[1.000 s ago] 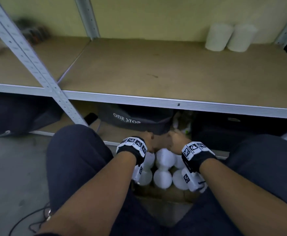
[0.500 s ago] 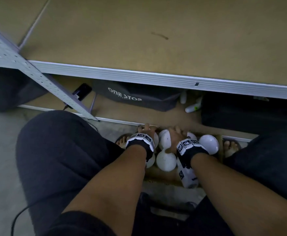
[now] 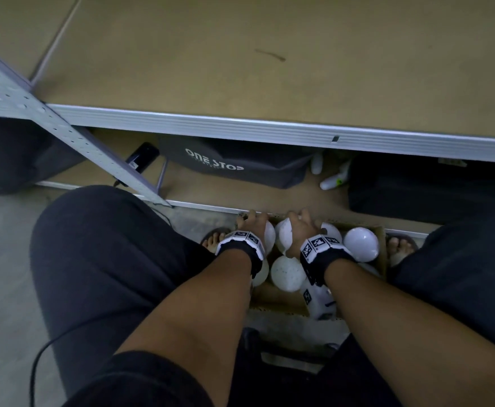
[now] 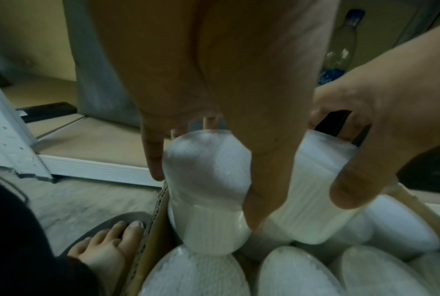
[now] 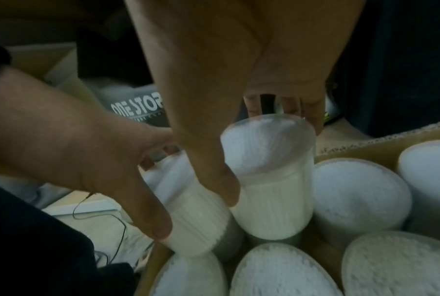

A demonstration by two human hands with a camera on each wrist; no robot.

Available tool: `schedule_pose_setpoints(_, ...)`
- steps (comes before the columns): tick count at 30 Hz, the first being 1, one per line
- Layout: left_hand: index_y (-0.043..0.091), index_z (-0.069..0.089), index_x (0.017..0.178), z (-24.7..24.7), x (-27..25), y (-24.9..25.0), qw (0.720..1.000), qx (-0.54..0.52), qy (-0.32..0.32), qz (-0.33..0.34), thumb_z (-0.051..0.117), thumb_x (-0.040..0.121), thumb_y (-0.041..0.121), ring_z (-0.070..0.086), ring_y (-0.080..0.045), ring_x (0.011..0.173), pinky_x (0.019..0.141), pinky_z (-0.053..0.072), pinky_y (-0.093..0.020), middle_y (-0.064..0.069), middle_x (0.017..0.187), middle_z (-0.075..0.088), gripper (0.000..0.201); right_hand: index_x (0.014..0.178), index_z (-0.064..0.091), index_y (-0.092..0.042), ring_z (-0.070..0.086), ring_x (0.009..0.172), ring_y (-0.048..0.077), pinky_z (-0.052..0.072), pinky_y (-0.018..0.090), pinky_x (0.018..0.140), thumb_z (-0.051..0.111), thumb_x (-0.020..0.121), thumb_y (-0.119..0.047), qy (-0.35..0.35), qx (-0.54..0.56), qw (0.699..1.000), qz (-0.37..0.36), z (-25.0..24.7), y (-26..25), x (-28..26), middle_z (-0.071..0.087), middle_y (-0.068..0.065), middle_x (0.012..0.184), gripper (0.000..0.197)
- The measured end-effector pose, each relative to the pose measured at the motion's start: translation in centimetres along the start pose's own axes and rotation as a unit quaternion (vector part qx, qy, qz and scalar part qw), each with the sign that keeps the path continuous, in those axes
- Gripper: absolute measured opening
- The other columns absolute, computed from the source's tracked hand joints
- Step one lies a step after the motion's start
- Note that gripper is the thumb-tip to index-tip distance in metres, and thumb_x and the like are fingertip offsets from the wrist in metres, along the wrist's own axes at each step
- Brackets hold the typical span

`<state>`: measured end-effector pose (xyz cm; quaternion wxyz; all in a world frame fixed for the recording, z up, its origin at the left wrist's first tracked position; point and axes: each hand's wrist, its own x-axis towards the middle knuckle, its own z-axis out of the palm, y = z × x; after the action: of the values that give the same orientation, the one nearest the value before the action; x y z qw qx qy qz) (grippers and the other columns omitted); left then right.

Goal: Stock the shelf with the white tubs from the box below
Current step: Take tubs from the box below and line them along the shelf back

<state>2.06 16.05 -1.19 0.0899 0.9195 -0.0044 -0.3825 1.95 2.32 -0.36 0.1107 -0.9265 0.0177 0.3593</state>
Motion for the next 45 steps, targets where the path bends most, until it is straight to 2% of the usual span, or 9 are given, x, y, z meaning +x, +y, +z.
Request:
schedule_pose_setpoints(4, 0.016, 0.034, 0.132, -1.6, -1.6, 1.4, 0.998, 0.013, 0.052, 0.018, 0.075, 0.064, 0.027, 0.039, -0.039, 0.128, 0.104, 0.038, -0.051, -0.011, 0.134, 0.036, 0.08, 0.132, 0.033, -0.029, 0.035, 0.129, 0.037, 0.04, 0.048, 0.103, 0.08, 0.065, -0.024, 0.025, 0.0, 1.0, -0.004, -1.8, 0.3, -1.7, 0.025, 0.003, 0.14, 0.082)
schedule_pose_setpoints(8, 0.016, 0.032, 0.137, -4.1, -3.8, 2.4, 0.996, -0.008, 0.084, 0.024, 0.08, 0.065, 0.024, 0.038, -0.038, 0.129, 0.103, 0.04, -0.046, -0.011, 0.14, 0.034, 0.087, 0.139, 0.025, -0.027, 0.025, 0.137, 0.038, 0.04, 0.048, 0.106, 0.074, 0.068, -0.021, 0.035, 0.01, 0.999, -0.016, -4.1, 1.0, -3.7, 0.017, 0.003, 0.149, 0.087)
schedule_pose_setpoints(10, 0.021, 0.031, 0.136, -5.5, -5.0, 2.6, 0.995, -0.028, 0.088, 0.036, 0.083, 0.06, 0.024, 0.036, -0.038, 0.129, 0.096, 0.045, -0.045, -0.007, 0.14, 0.028, 0.092, 0.144, 0.022, -0.026, 0.023, 0.139, 0.038, 0.04, 0.047, 0.106, 0.077, 0.067, -0.022, 0.044, 0.0, 0.999, -0.011, -5.6, 0.9, -5.1, 0.012, 0.005, 0.153, 0.094)
schedule_pose_setpoints(15, 0.027, 0.035, 0.131, -9.5, -9.1, 3.6, 0.993, -0.001, 0.1, 0.07, 0.084, 0.053, 0.034, 0.038, -0.037, 0.122, 0.09, 0.049, -0.047, -0.004, 0.13, 0.03, 0.093, 0.133, 0.036, -0.029, 0.037, 0.123, 0.038, 0.047, 0.047, 0.088, 0.084, 0.056, -0.03, 0.106, -0.023, 0.994, -0.034, -9.5, -0.1, -9.4, 0.03, 0.003, 0.135, 0.09)
schedule_pose_setpoints(21, 0.027, 0.032, 0.139, -14.0, -14.1, 4.2, 0.981, 0.005, 0.149, 0.121, 0.084, 0.057, 0.036, 0.038, -0.033, 0.12, 0.088, 0.049, -0.046, -0.002, 0.13, 0.032, 0.098, 0.142, 0.03, -0.032, 0.034, 0.124, 0.037, 0.039, 0.049, 0.099, 0.08, 0.063, -0.032, 0.164, -0.014, 0.984, -0.066, -13.6, -0.3, -15.1, 0.03, 0.001, 0.139, 0.093)
schedule_pose_setpoints(30, 0.031, 0.042, 0.129, -19.2, -19.9, 4.8, 0.939, -0.058, 0.266, 0.209, 0.082, 0.053, 0.038, 0.048, -0.028, 0.115, 0.095, 0.047, -0.042, 0.002, 0.128, 0.041, 0.086, 0.139, 0.032, -0.035, 0.037, 0.122, 0.034, 0.036, 0.042, 0.095, 0.071, 0.063, -0.029, 0.277, 0.037, 0.952, -0.125, -19.0, 0.0, -22.1, 0.034, -0.008, 0.139, 0.086)
schedule_pose_setpoints(34, 0.026, 0.039, 0.138, -21.4, -21.1, 5.5, 0.921, -0.075, 0.308, 0.226, 0.082, 0.056, 0.039, 0.046, -0.02, 0.123, 0.103, 0.042, -0.038, 0.004, 0.138, 0.037, 0.093, 0.131, 0.039, -0.031, 0.042, 0.117, 0.03, 0.037, 0.04, 0.098, 0.073, 0.063, -0.033, 0.329, 0.075, 0.932, -0.135, -21.1, 0.3, -23.2, 0.037, -0.005, 0.134, 0.077)
schedule_pose_setpoints(40, 0.028, 0.047, 0.131, -23.9, -21.4, 7.0, 0.904, -0.098, 0.342, 0.239, 0.08, 0.06, 0.041, 0.05, -0.015, 0.11, 0.089, 0.045, -0.029, 0.007, 0.124, 0.04, 0.08, 0.121, 0.048, -0.026, 0.042, 0.117, 0.026, 0.041, 0.039, 0.101, 0.076, 0.062, -0.034, 0.365, 0.118, 0.913, -0.138, -23.5, 1.1, -22.7, 0.038, -0.005, 0.128, 0.066)
schedule_pose_setpoints(45, 0.026, 0.051, 0.128, -25.0, -20.1, 8.3, 0.892, -0.115, 0.361, 0.248, 0.079, 0.065, 0.037, 0.047, -0.013, 0.116, 0.083, 0.036, -0.023, 0.006, 0.131, 0.041, 0.07, 0.122, 0.055, -0.024, 0.043, 0.12, 0.027, 0.041, 0.04, 0.103, 0.076, 0.063, -0.032, 0.398, 0.144, 0.895, -0.142, -24.7, 1.8, -21.0, 0.043, -0.004, 0.128, 0.064)
